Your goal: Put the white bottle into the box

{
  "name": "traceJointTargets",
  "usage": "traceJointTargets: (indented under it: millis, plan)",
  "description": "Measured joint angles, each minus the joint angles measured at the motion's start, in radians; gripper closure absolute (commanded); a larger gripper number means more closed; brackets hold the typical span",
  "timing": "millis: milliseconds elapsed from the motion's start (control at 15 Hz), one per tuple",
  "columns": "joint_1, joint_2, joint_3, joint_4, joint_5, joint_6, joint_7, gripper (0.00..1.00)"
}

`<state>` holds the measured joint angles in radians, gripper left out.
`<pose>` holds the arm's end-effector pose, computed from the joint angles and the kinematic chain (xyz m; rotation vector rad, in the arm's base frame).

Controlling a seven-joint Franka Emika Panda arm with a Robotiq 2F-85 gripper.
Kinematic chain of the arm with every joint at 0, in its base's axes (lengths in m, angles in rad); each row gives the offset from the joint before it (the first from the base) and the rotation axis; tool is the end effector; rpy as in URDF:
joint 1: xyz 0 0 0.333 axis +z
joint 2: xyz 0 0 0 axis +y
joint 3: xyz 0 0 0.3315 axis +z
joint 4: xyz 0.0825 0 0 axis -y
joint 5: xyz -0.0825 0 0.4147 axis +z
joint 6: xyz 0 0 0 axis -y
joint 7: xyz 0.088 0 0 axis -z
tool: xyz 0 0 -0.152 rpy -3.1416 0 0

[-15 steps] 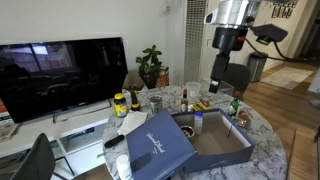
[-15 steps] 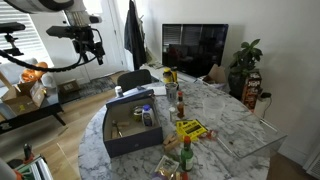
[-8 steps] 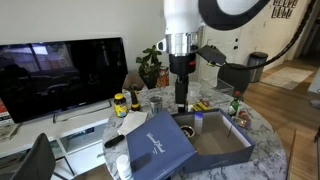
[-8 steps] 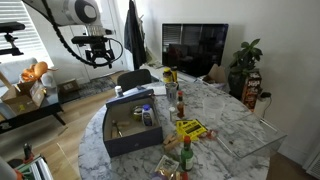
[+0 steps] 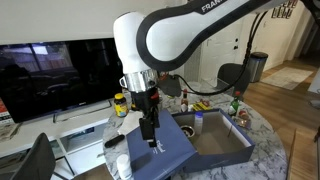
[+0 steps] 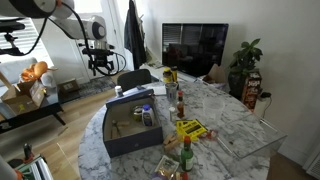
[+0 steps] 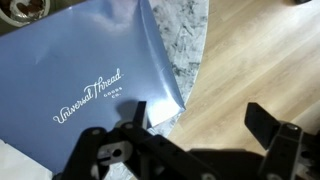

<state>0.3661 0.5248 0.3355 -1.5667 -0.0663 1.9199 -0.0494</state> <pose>0.5544 0.4278 0.2957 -2.8614 -1.1230 0.2606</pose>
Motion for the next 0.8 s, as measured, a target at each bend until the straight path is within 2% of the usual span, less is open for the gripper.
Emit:
traceJointTargets:
  millis: [467, 800]
  plan:
    - [0.002, -0.012, -0.008, 0.001, 0.000, 0.021, 0.000, 0.00]
    - [0.000, 0.103, -0.047, -0.007, -0.010, 0.373, -0.074, 0.00]
